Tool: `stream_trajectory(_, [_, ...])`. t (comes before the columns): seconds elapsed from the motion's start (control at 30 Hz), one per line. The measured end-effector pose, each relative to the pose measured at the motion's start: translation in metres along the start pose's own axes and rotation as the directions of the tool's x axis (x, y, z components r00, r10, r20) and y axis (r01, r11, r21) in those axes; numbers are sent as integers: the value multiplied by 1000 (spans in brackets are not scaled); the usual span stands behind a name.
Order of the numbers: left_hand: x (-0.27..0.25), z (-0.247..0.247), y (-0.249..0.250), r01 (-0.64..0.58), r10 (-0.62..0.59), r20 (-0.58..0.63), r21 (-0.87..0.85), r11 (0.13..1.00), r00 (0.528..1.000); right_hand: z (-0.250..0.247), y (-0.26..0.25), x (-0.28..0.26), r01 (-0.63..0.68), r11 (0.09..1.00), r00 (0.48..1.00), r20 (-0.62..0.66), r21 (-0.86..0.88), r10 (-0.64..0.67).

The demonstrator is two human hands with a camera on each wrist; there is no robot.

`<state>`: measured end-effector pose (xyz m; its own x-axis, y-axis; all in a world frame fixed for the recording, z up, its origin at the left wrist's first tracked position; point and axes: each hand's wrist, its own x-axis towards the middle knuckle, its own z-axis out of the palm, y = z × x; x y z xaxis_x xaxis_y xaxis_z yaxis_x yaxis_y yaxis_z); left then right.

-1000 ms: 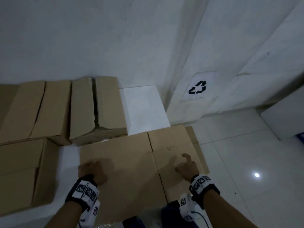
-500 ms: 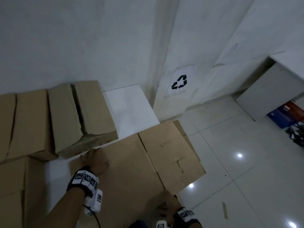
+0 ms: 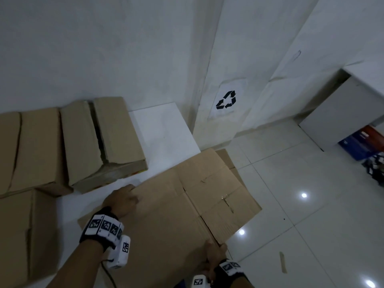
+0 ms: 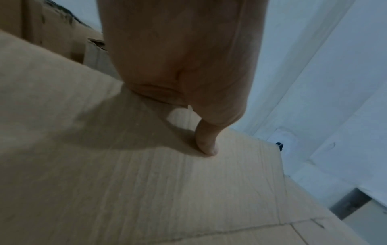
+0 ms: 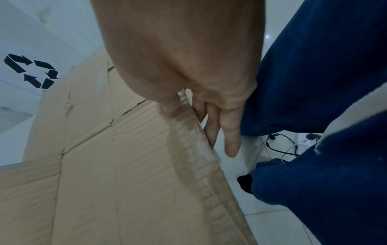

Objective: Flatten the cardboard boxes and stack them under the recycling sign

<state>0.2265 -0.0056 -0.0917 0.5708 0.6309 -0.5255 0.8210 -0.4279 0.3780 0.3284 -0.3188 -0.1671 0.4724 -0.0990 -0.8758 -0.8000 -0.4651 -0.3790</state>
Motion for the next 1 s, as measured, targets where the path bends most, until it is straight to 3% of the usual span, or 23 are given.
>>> stream_trajectory(0.13, [-21, 4, 9, -29, 24, -116, -39, 999, 993, -15, -15, -2, -25, 999, 996, 83, 34, 22])
stream_trajectory(0.27, [-43, 12, 38, -18, -12, -199, -148, 989, 980, -42, -25, 51, 36, 999, 987, 158, 11, -37])
stream_trajectory(0.37, [-58, 27, 76, 39, -106, -253, -256, 966, 962, -79, -66, 16, 18, 999, 985, 171, 51, -27])
stream_trajectory(0.53, [-65, 58, 159, 62, -202, -324, -394, 917, 924, -157, -123, 21, 270, 949, 936, 186, 163, -298])
stream_trajectory(0.7, [-66, 80, 246, 48, -266, -309, -565, 824, 913, -234, -184, 51, 343, 914, 900, 203, 214, -386])
stream_trajectory(0.83, [-62, 99, 303, 39, -320, -248, -731, 681, 914, -282, -213, 75, 428, 884, 856, 229, 191, -464])
stream_trajectory(1.0, [-46, 121, 354, 88, -378, -144, -841, 534, 914, -329, -257, 102, 389, 905, 848, 315, 173, -425])
